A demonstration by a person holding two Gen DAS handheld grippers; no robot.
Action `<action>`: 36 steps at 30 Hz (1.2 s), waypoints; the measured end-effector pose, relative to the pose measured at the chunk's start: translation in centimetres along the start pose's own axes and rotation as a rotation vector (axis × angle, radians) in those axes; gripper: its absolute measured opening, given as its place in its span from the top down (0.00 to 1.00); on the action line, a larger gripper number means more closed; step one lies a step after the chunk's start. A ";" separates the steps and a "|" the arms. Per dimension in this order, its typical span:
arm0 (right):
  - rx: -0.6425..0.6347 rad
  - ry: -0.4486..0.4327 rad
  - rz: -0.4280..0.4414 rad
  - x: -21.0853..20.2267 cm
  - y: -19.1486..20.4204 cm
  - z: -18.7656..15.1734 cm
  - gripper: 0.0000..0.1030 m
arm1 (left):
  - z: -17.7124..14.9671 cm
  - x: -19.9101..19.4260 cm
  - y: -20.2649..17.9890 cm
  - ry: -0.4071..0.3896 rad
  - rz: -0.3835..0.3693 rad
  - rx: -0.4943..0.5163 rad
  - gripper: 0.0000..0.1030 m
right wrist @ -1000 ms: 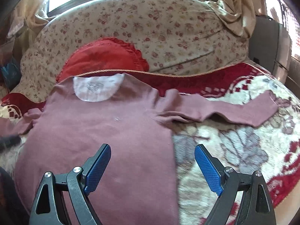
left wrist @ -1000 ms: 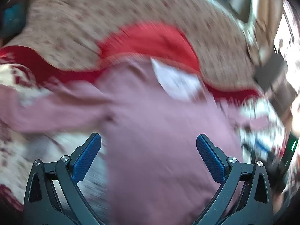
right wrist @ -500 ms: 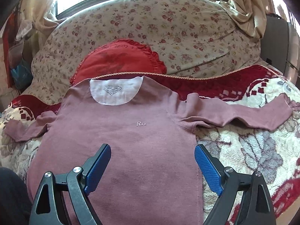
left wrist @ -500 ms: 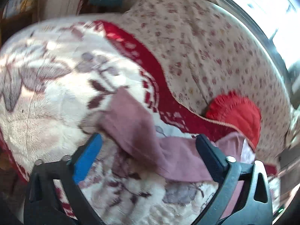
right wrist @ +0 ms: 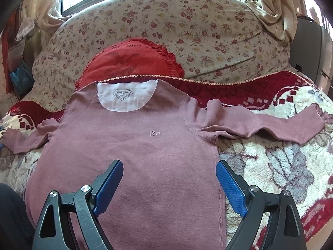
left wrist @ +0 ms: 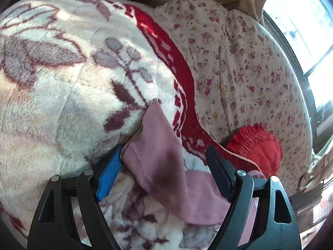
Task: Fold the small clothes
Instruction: 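Grasp the sleeve cuff with the left gripper, then fold the sleeve across the shirt back with the left gripper and release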
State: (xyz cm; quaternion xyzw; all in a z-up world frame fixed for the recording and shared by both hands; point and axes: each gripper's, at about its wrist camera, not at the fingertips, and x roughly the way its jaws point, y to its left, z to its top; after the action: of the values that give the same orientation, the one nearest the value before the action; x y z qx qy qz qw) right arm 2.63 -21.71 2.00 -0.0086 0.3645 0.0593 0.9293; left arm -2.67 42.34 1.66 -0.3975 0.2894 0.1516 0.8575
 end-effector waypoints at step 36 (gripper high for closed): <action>0.010 0.042 0.298 4.5 0.4 8.3 0.13 | -25.3 9.4 -30.9 0.393 -0.406 0.440 0.98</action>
State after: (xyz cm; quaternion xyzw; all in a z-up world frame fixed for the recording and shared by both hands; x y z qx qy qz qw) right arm 11.53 -20.33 5.06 0.0489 0.3814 0.1945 0.9024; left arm 10.40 3.46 1.13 -0.2745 0.3898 -0.1673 0.8630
